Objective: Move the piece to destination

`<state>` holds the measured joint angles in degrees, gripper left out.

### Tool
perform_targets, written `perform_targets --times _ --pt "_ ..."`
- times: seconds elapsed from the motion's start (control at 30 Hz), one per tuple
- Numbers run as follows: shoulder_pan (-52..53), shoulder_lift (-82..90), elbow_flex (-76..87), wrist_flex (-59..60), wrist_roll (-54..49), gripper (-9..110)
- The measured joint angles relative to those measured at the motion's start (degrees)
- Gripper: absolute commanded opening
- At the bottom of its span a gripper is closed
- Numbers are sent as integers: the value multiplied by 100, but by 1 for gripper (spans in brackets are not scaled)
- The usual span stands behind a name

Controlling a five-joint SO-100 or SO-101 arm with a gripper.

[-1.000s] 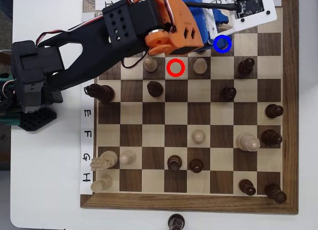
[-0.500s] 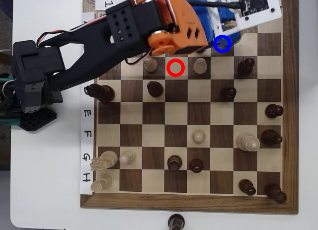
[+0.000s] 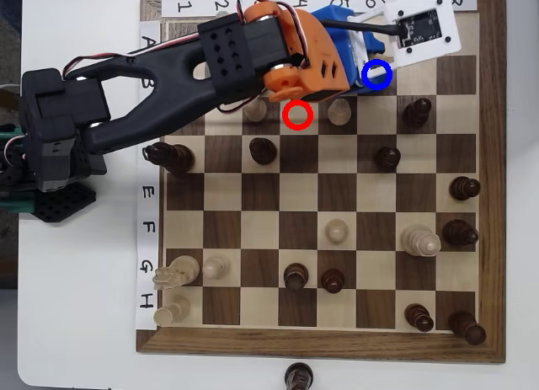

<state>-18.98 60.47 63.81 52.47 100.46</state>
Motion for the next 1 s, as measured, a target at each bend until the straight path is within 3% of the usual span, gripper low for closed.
perform_targets --times 0.63,1.0 --pt "0 9 193 -439 0 3" --pt "-18 9 193 -439 0 21"
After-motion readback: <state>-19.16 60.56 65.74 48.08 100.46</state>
